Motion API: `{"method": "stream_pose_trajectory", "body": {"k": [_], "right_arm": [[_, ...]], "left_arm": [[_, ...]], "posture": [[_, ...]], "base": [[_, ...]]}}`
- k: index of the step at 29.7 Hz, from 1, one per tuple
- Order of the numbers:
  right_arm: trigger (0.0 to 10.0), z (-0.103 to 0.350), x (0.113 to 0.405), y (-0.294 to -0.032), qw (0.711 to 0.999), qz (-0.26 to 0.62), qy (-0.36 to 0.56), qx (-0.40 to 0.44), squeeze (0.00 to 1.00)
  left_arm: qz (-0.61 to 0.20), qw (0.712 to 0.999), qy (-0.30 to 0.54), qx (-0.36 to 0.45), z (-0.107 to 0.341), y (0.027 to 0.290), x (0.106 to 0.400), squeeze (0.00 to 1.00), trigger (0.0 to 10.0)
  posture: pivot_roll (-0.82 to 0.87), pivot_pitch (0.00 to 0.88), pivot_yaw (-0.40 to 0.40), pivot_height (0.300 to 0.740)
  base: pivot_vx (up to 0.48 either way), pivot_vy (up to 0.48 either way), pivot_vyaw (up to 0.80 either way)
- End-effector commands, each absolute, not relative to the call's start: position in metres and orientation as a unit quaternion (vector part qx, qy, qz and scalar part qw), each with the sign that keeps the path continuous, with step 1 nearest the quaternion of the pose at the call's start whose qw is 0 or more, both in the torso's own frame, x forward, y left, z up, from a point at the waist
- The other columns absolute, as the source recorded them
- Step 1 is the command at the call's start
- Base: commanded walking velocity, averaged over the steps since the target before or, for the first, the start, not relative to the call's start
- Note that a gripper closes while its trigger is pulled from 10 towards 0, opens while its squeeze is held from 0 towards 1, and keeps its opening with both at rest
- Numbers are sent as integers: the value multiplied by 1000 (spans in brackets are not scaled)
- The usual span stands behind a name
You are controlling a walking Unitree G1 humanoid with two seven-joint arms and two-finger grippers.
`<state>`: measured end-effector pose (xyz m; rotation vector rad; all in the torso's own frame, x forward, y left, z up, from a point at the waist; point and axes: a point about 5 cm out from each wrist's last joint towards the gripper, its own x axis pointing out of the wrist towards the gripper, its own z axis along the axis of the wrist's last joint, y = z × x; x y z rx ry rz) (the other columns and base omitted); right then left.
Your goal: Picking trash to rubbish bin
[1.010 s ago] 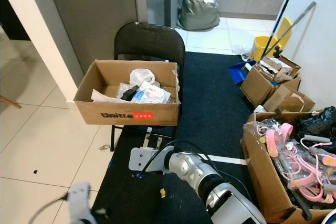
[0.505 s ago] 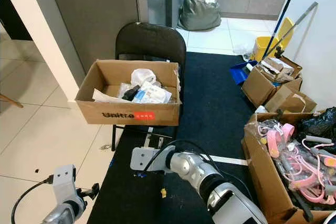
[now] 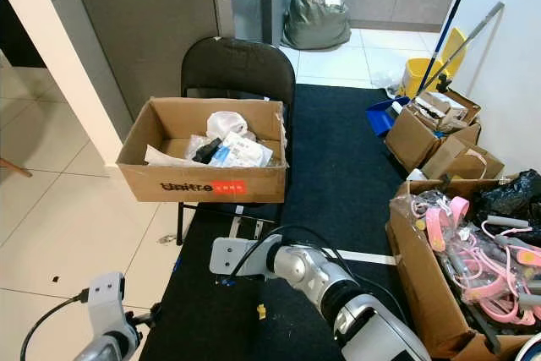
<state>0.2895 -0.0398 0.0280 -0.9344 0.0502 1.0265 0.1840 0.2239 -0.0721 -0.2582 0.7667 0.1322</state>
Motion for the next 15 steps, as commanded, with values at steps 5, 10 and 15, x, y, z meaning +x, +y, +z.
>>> {"method": "stream_pose_trajectory", "body": {"k": [5, 10, 15], "right_arm": [[10000, 28, 288, -39, 769, 476, 18, -426, 0], [10000, 28, 288, -39, 769, 476, 18, -426, 0], [10000, 28, 288, -39, 769, 476, 18, -427, 0]], "left_arm": [[57, 910, 391, -127, -78, 219, 174, 0, 10000], [56, 908, 396, -126, -79, 219, 172, 0, 10000], [55, 906, 399, -127, -81, 218, 170, 0, 10000]], "posture": [[65, 8, 22, 740], [64, 7, 23, 740], [63, 10, 22, 740]], "base": [[0, 0, 0], [0, 0, 0], [0, 0, 0]]}}
